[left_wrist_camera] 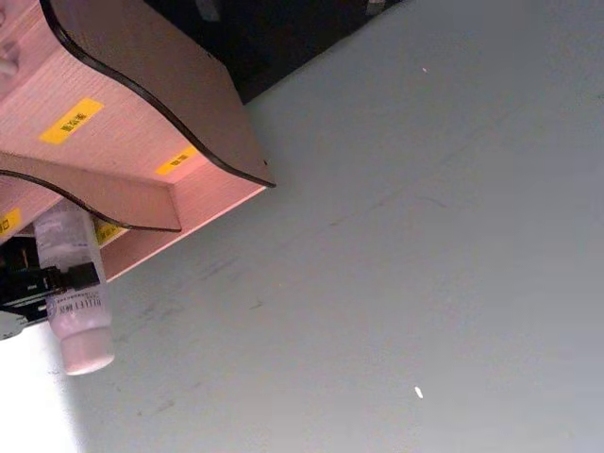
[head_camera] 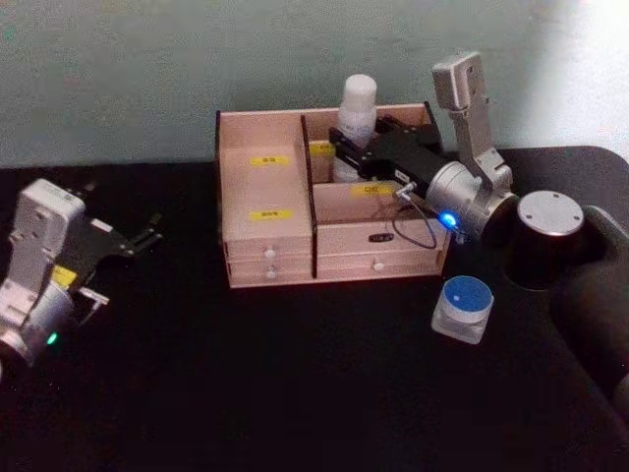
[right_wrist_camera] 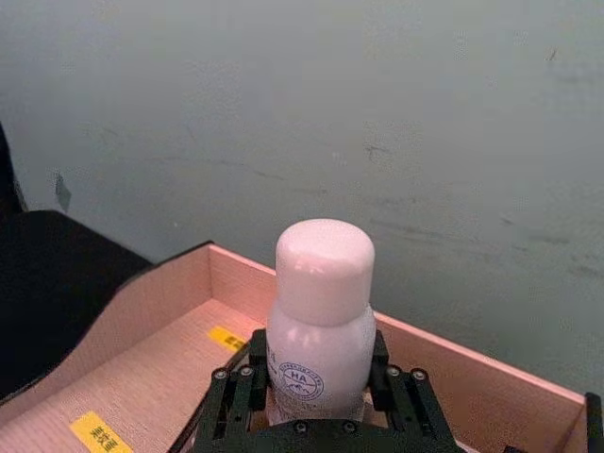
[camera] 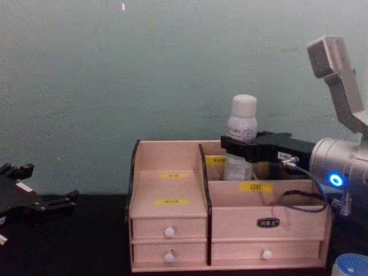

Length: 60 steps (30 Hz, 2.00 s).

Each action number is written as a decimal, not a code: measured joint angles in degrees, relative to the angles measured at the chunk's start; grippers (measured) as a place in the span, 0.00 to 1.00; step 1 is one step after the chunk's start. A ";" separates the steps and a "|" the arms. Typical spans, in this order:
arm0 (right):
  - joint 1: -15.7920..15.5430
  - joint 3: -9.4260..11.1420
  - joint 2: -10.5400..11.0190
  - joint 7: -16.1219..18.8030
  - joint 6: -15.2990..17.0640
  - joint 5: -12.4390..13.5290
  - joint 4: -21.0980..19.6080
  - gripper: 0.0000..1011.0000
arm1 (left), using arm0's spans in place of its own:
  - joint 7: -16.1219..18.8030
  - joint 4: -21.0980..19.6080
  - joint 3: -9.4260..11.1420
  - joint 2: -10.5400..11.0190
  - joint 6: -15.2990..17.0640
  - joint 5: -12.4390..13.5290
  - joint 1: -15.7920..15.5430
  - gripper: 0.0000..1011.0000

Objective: Pick up the facial cleanser and watermelon frost from the table and place them into the tiered storage box.

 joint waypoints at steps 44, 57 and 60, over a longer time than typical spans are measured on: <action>0.67 0.62 -0.86 -0.82 -0.09 -1.56 2.80 0.72 | 0.00 0.00 0.00 0.00 0.00 0.00 0.00 0.99; 0.64 0.59 -0.89 -0.76 -0.05 -1.50 2.76 0.99 | 0.00 0.00 0.00 0.00 0.00 0.00 0.00 0.99; 0.64 0.59 -0.88 -0.74 -0.04 -1.49 2.76 0.99 | 0.00 0.00 0.00 0.00 0.00 0.00 0.00 0.99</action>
